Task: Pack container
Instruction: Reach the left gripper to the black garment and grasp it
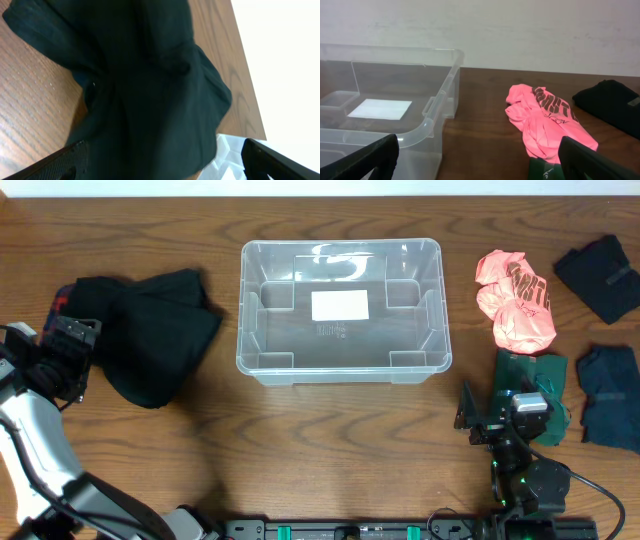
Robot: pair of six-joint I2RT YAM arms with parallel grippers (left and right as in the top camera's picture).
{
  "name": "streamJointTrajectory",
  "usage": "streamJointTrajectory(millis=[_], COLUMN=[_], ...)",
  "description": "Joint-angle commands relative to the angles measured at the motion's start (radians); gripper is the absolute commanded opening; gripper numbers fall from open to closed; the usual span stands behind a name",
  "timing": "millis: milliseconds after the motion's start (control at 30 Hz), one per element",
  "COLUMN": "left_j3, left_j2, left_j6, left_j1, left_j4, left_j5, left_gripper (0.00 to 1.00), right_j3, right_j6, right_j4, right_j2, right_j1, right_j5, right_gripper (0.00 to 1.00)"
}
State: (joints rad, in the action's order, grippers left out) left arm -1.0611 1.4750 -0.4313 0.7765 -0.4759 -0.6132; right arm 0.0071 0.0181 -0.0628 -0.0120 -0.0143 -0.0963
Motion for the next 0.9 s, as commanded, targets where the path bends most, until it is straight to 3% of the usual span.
streamJointTrajectory(millis=[0,500,867], left_j3=[0.003,0.004,0.004], left_j2=[0.046,0.287,0.322], left_j6=[-0.012,-0.013,-0.016], left_j1=[0.014,0.014,-0.048], left_j4=[0.023,0.120,0.267], left_j5=[-0.031,-0.031,-0.034], left_gripper=[0.98,0.98,0.98], right_j3=[-0.002,-0.002,-0.002], right_j6=[0.011,0.011,0.011], right_j4=[-0.004,-0.004,-0.004], right_j2=[0.005,0.005,0.005], right_j1=[0.006,0.006,0.006], right_j5=[0.003,0.003,0.003], right_gripper=[0.99,0.99,0.99])
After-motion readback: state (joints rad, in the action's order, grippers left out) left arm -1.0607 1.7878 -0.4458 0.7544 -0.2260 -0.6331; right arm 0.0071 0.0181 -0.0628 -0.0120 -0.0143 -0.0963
